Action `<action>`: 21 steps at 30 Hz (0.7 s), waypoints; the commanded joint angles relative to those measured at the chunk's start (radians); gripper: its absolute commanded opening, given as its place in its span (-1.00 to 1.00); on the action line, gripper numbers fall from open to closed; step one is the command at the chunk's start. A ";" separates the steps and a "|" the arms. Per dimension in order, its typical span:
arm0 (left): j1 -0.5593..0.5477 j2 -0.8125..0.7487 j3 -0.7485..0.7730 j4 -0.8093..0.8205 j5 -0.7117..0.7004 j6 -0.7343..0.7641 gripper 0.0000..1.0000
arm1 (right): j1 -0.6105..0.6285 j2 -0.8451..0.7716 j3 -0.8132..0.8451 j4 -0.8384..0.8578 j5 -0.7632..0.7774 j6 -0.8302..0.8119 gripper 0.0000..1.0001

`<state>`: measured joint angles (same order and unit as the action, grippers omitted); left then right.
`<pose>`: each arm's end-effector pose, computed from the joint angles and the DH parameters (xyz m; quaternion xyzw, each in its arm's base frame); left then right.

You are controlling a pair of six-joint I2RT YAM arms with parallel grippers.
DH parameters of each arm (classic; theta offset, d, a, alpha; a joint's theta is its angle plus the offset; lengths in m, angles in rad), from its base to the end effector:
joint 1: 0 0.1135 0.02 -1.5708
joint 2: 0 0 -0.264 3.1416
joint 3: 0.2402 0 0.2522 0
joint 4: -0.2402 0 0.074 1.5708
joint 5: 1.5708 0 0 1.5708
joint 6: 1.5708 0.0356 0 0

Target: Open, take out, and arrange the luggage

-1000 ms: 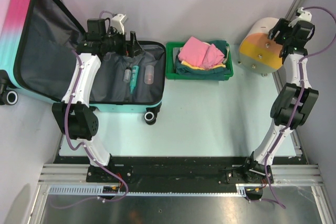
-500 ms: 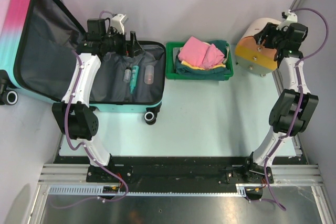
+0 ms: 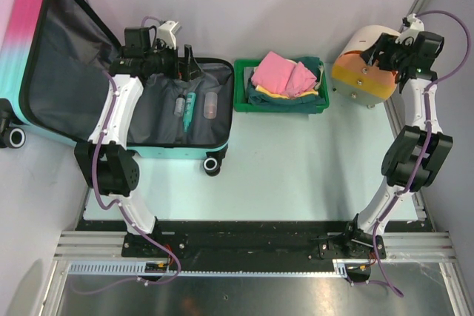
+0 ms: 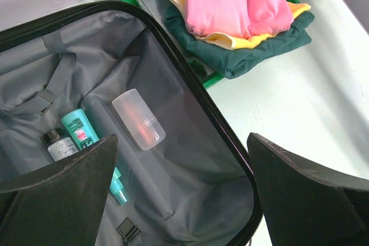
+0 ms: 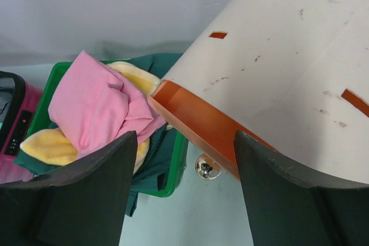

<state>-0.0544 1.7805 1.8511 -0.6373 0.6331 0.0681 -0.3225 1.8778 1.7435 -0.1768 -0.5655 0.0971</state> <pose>0.4000 -0.0429 0.3937 0.2005 0.8223 -0.2697 0.4592 0.4325 -0.1244 0.3600 0.0009 0.7932 0.1604 0.5874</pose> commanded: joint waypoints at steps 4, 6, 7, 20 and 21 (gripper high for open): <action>0.008 -0.003 0.019 0.022 0.031 0.029 0.96 | 0.013 0.096 0.180 -0.291 -0.019 -0.149 0.64; 0.008 -0.001 0.019 0.021 0.030 0.027 0.96 | 0.010 0.119 0.212 -0.381 -0.028 -0.212 0.68; 0.008 -0.003 0.019 0.024 0.031 0.032 0.96 | 0.007 0.130 0.232 -0.403 -0.034 -0.227 0.71; 0.008 0.007 0.030 0.021 0.030 0.030 0.95 | 0.057 0.210 0.324 -0.460 0.001 -0.322 0.05; 0.008 0.007 0.030 0.021 0.030 0.030 0.96 | 0.063 0.211 0.336 -0.463 -0.010 -0.326 -0.02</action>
<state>-0.0544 1.7916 1.8511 -0.6373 0.6350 0.0685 -0.3088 2.0392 2.0483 -0.5549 -0.5758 -0.2047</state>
